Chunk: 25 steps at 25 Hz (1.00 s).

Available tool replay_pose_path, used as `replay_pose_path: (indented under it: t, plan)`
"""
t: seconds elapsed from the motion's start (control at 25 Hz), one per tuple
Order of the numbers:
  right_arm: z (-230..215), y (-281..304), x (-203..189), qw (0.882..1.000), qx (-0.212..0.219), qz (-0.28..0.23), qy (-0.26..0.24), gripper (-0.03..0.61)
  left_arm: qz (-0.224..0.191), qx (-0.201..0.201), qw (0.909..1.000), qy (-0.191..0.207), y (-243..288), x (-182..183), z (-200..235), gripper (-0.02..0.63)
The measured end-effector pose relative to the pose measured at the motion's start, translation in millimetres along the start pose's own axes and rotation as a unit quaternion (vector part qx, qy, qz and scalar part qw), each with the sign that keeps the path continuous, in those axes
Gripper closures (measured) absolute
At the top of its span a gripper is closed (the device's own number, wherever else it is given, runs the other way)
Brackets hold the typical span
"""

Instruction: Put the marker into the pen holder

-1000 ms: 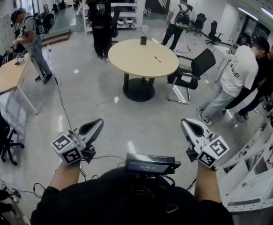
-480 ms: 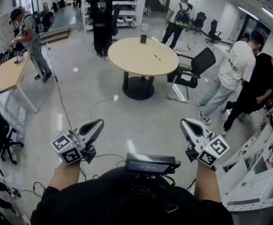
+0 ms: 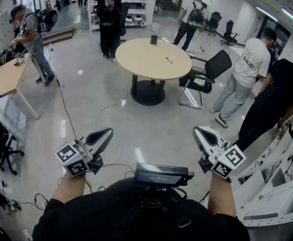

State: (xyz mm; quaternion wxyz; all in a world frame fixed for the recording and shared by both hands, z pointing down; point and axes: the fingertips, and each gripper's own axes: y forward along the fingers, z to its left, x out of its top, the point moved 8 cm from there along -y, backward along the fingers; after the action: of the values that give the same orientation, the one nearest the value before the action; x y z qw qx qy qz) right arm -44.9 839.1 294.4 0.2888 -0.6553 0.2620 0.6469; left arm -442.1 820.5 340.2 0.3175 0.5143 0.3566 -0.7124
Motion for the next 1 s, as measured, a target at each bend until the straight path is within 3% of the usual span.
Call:
replay_pose_path:
  t: [1.0]
  plan:
    - [2, 15, 3, 1.000, -0.002, 0.000, -0.004, 0.575, -0.003, -0.002, 1.0000, -0.007, -4, 6, 15, 0.618]
